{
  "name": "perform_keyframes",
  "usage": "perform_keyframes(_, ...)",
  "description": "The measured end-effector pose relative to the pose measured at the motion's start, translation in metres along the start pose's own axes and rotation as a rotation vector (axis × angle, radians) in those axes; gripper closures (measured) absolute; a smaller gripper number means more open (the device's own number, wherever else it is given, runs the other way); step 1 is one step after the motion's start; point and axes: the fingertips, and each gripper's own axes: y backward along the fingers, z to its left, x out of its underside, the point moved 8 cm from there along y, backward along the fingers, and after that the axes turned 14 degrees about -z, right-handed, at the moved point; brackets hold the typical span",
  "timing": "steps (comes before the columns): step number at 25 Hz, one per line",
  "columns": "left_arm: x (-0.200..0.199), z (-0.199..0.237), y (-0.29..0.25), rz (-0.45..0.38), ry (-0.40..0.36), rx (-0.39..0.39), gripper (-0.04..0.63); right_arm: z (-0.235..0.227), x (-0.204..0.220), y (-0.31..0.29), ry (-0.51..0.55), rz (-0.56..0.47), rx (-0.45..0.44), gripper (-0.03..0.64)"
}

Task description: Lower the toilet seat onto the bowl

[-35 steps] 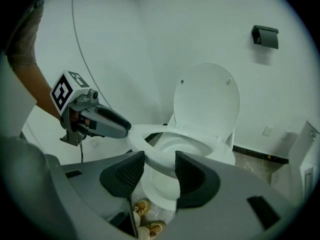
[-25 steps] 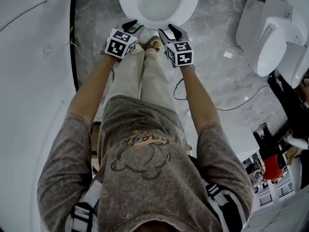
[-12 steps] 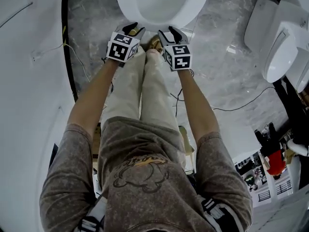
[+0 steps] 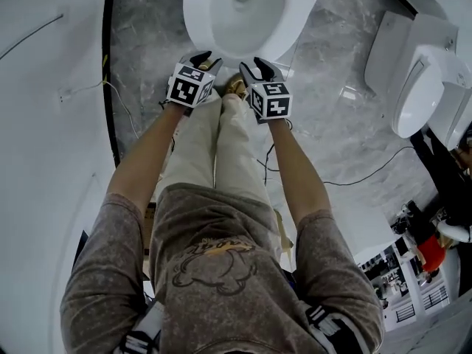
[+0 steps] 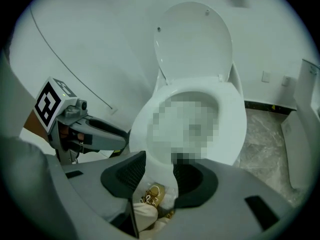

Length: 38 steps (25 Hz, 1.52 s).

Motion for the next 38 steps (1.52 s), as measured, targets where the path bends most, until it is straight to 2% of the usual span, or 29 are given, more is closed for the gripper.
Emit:
perform_keyframes(5, -0.085, -0.015, 0.045, -0.127, -0.043, 0.003, 0.456, 0.023, -0.084, 0.034, 0.028, -0.136, -0.004, 0.428)
perform_keyframes(12, -0.220, -0.076, 0.141, -0.292, -0.122, 0.029, 0.456, 0.059, -0.216, 0.136, 0.083, -0.351, -0.011, 0.436)
perform_keyframes(15, -0.263, -0.104, 0.183, -0.371, -0.156, 0.046, 0.456, 0.076, -0.257, 0.180, 0.116, -0.432, -0.021, 0.436)
perform_keyframes(19, -0.304, -0.136, 0.232, -0.472, -0.220, 0.121, 0.456, 0.095, -0.301, 0.228, 0.133, -0.567, -0.046, 0.435)
perform_keyframes(22, -0.318, -0.159, 0.270, -0.543, -0.253, 0.156, 0.456, 0.110, -0.319, 0.265, 0.151, -0.662, -0.070, 0.436)
perform_keyframes(25, -0.323, -0.177, 0.302, -0.616, -0.286, 0.156, 0.456, 0.119, -0.325, 0.300, 0.167, -0.743, -0.082, 0.436)
perform_keyframes(30, -0.314, -0.180, 0.326, -0.717, -0.312, 0.135, 0.461, 0.123, -0.315, 0.329, 0.228, -0.805, -0.048, 0.439)
perform_keyframes(35, -0.301, -0.169, 0.332, -0.785, -0.297, 0.080, 0.557, 0.120, -0.296, 0.341, 0.253, -0.819, -0.003, 0.526)
perform_keyframes(38, -0.294, -0.167, 0.328, -0.795, -0.306, 0.040, 0.581, 0.116, -0.286, 0.343, 0.249, -0.821, 0.023, 0.575)
